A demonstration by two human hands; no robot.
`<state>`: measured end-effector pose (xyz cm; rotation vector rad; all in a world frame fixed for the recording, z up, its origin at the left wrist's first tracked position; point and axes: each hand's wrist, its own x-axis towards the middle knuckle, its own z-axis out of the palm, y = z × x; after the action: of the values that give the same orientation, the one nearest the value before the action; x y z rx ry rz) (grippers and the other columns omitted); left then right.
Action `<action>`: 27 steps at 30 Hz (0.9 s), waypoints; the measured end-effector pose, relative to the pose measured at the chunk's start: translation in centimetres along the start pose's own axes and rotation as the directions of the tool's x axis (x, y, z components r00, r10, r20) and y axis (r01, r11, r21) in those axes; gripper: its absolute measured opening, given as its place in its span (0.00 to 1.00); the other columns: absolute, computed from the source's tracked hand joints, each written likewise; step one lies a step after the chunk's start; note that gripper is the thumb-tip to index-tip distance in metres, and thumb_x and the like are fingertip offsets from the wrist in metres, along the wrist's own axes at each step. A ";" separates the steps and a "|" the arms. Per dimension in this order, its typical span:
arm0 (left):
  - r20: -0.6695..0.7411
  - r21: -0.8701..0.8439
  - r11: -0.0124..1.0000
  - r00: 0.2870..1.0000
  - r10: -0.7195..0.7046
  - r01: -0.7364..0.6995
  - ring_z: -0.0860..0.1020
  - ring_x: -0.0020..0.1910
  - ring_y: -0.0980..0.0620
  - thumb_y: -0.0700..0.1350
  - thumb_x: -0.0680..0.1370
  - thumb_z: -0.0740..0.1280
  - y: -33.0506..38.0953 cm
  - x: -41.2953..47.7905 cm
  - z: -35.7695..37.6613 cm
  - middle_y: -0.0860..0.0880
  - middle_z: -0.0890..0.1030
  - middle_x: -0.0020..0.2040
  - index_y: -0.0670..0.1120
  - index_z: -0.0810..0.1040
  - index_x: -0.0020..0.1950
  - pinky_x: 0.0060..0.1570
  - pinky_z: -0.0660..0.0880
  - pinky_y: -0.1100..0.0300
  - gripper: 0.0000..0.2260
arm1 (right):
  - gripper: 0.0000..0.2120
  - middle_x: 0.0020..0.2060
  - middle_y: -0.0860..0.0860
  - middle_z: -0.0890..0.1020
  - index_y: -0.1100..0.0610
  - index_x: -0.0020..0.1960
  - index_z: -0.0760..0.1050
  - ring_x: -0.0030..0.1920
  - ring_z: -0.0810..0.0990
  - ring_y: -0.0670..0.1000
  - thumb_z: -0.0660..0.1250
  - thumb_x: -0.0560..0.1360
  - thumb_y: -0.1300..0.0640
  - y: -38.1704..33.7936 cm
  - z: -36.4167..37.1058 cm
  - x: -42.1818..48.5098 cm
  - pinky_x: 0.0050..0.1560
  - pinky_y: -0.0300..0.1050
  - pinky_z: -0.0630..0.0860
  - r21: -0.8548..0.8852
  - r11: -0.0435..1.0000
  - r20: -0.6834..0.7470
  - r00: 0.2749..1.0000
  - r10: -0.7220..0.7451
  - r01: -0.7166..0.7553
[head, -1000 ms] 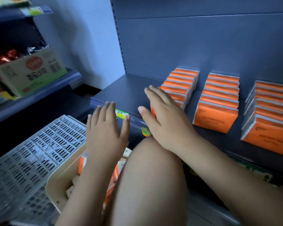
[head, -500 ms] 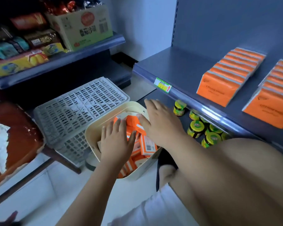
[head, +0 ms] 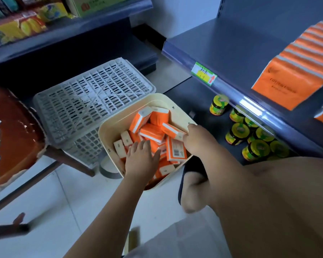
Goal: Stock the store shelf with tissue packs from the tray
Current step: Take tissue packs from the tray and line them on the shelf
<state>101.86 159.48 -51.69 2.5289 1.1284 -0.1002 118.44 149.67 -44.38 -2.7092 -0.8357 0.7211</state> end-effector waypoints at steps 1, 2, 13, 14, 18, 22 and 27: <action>0.002 -0.012 1.000 1.000 -0.015 0.015 0.59 0.81 0.42 0.62 0.84 0.54 0.0 0.4 0.3 0.45 0.69 0.79 0.45 0.65 0.79 0.79 0.57 0.45 0.29 | 0.18 0.60 0.56 0.79 0.56 0.69 0.71 0.57 0.80 0.60 0.59 0.81 0.52 0.1 0.2 0.6 0.55 0.55 0.80 0.011 1.000 0.008 1.000 0.017 -0.018; 0.002 -0.027 0.999 0.999 -0.033 0.033 0.58 0.81 0.42 0.62 0.84 0.54 0.0 0.9 0.7 0.45 0.69 0.78 0.45 0.66 0.79 0.79 0.57 0.45 0.29 | 0.18 0.60 0.56 0.79 0.56 0.69 0.72 0.57 0.80 0.60 0.60 0.81 0.52 0.0 0.3 1.2 0.54 0.53 0.80 0.036 0.999 0.017 0.999 0.027 -0.027; 0.077 -0.476 0.789 0.912 -0.402 0.388 0.78 0.56 0.41 0.62 0.77 0.58 1.9 7.6 2.5 0.46 0.82 0.53 0.49 0.75 0.62 0.59 0.77 0.43 0.22 | 0.14 0.60 0.54 0.77 0.55 0.66 0.73 0.59 0.81 0.58 0.65 0.81 0.55 -0.8 5.0 5.4 0.57 0.55 0.80 0.013 1.000 -0.039 0.999 0.013 -0.012; 0.108 -0.522 0.734 0.887 -0.448 0.435 0.79 0.54 0.41 0.63 0.75 0.57 2.0 8.3 2.8 0.47 0.83 0.52 0.49 0.75 0.63 0.59 0.77 0.43 0.25 | 0.15 0.61 0.54 0.77 0.55 0.66 0.72 0.60 0.80 0.58 0.65 0.81 0.56 -1.0 5.5 5.7 0.57 0.54 0.79 -0.014 1.000 -0.051 0.999 0.002 -0.002; 0.271 -0.656 0.486 0.781 -0.563 0.578 0.81 0.46 0.43 0.56 0.70 0.61 2.9 10.7 3.0 0.48 0.83 0.43 0.48 0.80 0.51 0.54 0.80 0.45 0.17 | 0.24 0.66 0.57 0.74 0.57 0.72 0.68 0.67 0.74 0.60 0.68 0.79 0.53 -1.6 7.0 7.2 0.63 0.56 0.76 -0.163 0.986 -0.016 0.999 -0.036 0.033; 0.328 -0.735 0.315 0.722 -0.610 0.600 0.81 0.43 0.47 0.51 0.75 0.69 3.7 12.0 3.0 0.49 0.82 0.40 0.50 0.78 0.41 0.52 0.80 0.49 0.06 | 0.30 0.67 0.59 0.73 0.59 0.75 0.64 0.68 0.73 0.62 0.69 0.78 0.49 -2.2 8.5 8.7 0.65 0.58 0.75 -0.288 0.957 -0.007 1.000 0.014 -0.016; 0.390 -0.762 0.204 0.687 -0.613 0.614 0.79 0.44 0.48 0.47 0.81 0.68 4.1 13.5 3.4 0.52 0.77 0.40 0.51 0.73 0.42 0.47 0.78 0.57 0.08 | 0.16 0.64 0.59 0.78 0.59 0.68 0.71 0.65 0.77 0.60 0.61 0.82 0.58 -1.0 9.4 9.8 0.63 0.54 0.74 -0.242 0.967 -0.171 0.985 0.037 -0.079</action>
<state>114.33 165.25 -56.48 1.0491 1.6025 0.2248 120.18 156.73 -55.93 -2.9759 -0.8610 0.4170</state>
